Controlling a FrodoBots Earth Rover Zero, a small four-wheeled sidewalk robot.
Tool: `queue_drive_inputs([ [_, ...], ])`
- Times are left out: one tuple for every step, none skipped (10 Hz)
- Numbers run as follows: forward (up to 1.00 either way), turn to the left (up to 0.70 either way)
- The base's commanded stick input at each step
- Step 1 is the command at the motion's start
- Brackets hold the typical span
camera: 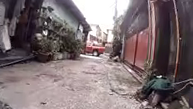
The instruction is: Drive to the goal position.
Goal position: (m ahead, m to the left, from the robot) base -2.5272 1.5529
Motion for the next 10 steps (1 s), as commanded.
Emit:
queue_drive_inputs([
  [0.00, 0.00],
  [0.00, 0.00],
  [0.00, 0.00],
  [0.00, 0.00],
  [0.70, 0.00],
  [0.70, 0.00],
  [0.12, 0.00],
  [0.00, 0.00],
  [0.00, 0.00],
  [0.00, 0.00],
])
